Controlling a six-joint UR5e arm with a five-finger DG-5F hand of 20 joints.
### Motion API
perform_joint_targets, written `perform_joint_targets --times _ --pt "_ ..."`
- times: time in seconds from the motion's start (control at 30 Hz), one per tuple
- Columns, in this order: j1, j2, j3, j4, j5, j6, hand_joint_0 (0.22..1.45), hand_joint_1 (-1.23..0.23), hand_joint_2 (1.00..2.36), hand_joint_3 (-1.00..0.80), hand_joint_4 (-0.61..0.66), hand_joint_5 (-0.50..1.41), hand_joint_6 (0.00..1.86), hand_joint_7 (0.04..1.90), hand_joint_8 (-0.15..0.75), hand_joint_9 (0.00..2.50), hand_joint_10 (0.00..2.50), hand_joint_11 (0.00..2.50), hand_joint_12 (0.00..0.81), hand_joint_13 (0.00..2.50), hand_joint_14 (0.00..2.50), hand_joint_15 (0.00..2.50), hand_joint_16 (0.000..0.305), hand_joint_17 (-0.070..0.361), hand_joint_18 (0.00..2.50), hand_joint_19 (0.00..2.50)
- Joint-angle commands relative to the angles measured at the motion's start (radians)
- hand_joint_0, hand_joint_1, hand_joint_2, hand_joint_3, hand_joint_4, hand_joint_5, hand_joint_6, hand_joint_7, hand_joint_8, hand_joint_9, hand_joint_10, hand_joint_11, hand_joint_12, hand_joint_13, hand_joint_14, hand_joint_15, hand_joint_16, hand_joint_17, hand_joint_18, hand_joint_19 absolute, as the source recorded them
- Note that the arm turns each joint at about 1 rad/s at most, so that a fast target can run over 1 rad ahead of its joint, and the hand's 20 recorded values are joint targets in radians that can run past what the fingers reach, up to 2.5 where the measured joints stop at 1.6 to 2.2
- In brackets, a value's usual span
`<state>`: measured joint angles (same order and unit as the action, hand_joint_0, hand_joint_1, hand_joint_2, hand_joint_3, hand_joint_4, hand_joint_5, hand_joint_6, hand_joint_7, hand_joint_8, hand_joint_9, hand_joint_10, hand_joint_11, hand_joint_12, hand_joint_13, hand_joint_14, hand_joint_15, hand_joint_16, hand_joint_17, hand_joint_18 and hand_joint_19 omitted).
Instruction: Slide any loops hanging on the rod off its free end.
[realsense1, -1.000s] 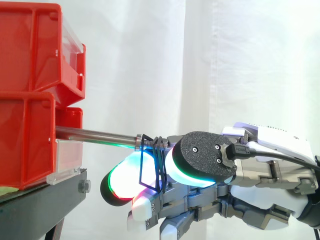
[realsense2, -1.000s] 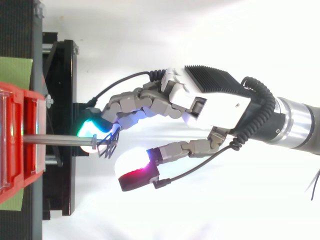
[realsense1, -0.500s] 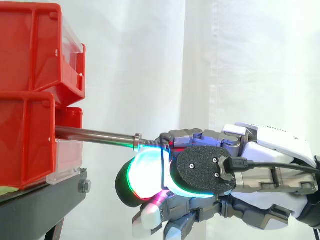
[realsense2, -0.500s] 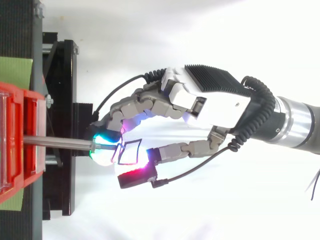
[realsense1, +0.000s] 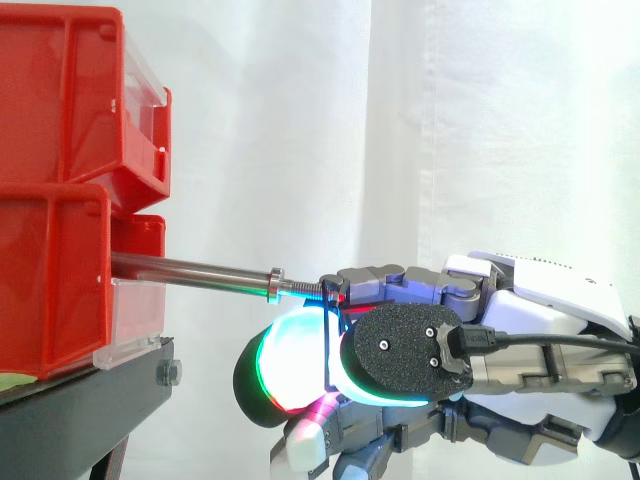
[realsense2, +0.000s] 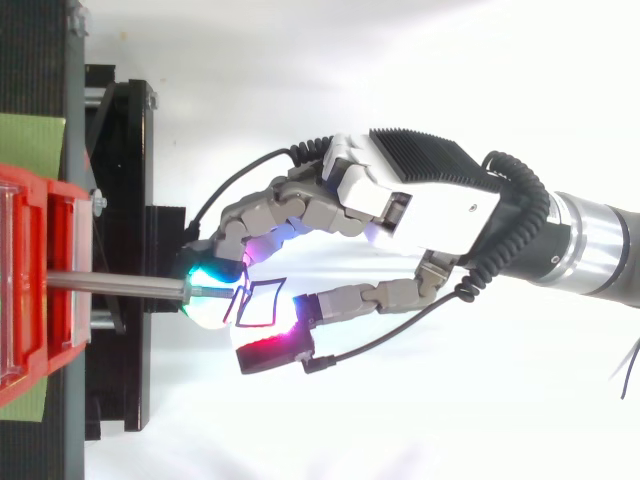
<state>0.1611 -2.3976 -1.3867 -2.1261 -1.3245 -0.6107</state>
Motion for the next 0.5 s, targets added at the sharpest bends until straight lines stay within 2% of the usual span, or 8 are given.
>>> perform_joint_targets --times 0.0,0.13,0.17,0.2,0.47 --pt "-0.002 0.000 0.000 -0.017 0.002 0.006 0.62 -0.80 1.02 -0.09 0.11 -0.11 0.91 1.07 0.318 0.95 0.01 0.34 0.396 0.88 0.01 0.32 0.060 0.136 0.88 0.59" --pt "-0.005 0.002 0.000 -0.078 0.004 0.048 0.62 -0.80 1.02 -0.09 0.12 -0.11 0.91 1.09 0.320 0.95 0.01 0.34 0.399 0.87 0.01 0.32 0.061 0.136 0.88 0.59" --pt "-0.005 0.002 0.000 -0.118 0.008 0.083 0.62 -0.80 1.02 -0.09 0.12 -0.11 0.91 1.08 0.317 0.95 0.01 0.34 0.400 0.87 0.01 0.33 0.061 0.137 0.88 0.59" --pt "-0.005 0.002 0.000 -0.130 0.008 0.098 0.62 -0.80 1.02 -0.09 0.12 -0.11 0.91 1.08 0.316 0.95 0.01 0.34 0.399 0.87 0.01 0.32 0.061 0.137 0.88 0.59" --pt "-0.006 0.003 0.000 -0.166 0.007 0.147 0.62 -0.79 1.02 -0.11 0.15 -0.11 0.91 1.08 0.315 0.95 0.01 0.34 0.401 0.87 0.01 0.32 0.061 0.138 0.88 0.59"
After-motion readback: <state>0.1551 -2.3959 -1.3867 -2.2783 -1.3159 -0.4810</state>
